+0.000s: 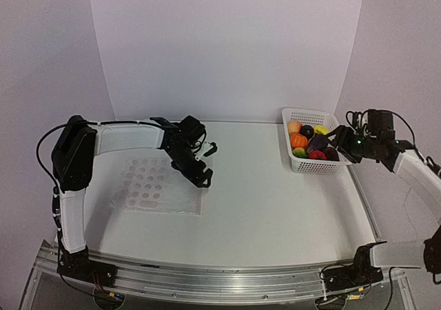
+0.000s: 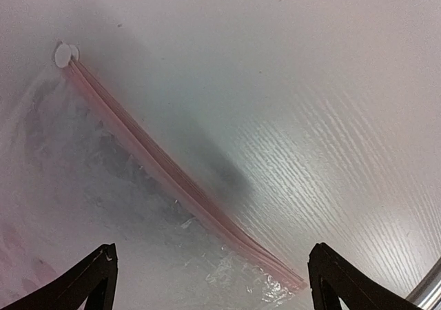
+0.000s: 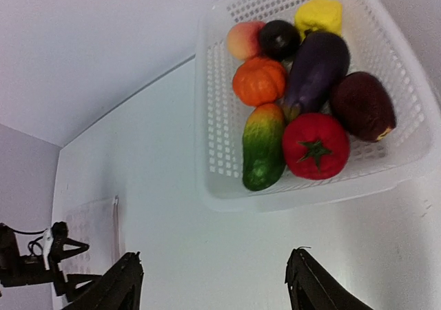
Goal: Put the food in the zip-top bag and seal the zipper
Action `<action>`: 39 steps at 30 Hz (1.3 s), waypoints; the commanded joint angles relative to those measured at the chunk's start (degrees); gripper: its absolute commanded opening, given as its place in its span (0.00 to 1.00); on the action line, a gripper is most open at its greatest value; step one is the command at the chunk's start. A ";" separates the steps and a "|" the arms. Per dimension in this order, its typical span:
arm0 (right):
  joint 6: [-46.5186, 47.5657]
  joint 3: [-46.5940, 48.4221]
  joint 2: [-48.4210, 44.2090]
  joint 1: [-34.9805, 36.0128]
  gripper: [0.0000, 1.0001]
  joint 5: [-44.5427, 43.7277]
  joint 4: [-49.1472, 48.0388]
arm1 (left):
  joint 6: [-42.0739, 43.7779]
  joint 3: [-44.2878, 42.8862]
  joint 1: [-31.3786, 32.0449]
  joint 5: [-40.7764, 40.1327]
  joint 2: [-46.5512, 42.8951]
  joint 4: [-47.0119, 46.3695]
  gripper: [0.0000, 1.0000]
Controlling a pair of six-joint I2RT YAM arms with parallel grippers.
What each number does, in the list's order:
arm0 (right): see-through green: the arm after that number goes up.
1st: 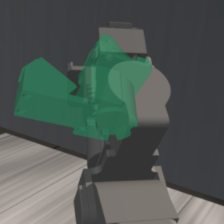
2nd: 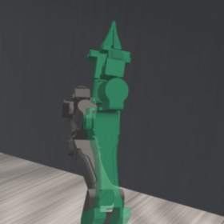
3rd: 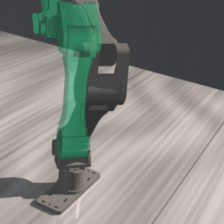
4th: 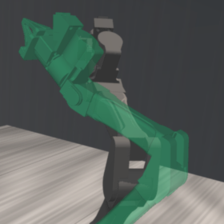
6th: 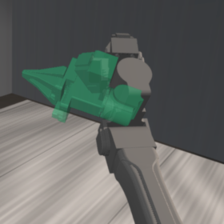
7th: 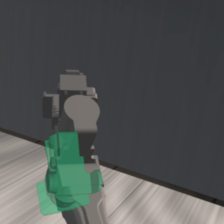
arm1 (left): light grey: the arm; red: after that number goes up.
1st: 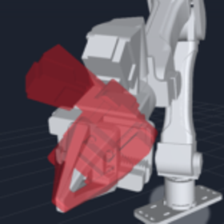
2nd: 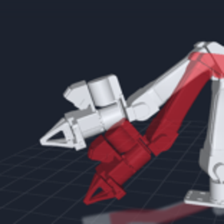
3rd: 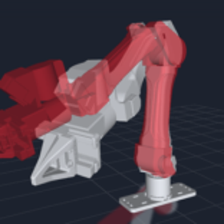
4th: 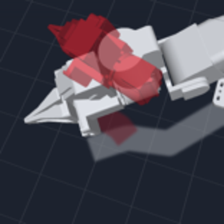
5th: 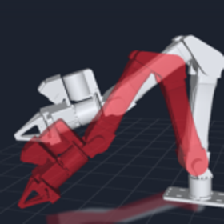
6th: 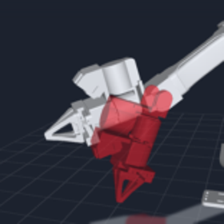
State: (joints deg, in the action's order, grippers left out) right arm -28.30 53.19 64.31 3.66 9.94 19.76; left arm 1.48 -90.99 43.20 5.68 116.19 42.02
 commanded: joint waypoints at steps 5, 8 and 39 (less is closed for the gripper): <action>-5.37 11.78 9.42 19.92 0.69 -19.08 15.00 | -10.78 -10.55 -0.47 -12.99 9.19 4.16 0.96; -5.69 13.38 12.28 25.00 0.69 -23.15 15.04 | -12.45 -11.07 -0.56 -12.33 11.21 4.43 0.84; -10.66 29.86 41.85 37.69 0.69 -4.49 10.22 | -12.20 -10.09 -4.79 4.01 5.12 7.26 0.00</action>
State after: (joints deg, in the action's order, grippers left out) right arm -36.95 79.53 103.34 40.14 -0.40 33.27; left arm -13.41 -99.29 38.65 7.19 128.40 46.70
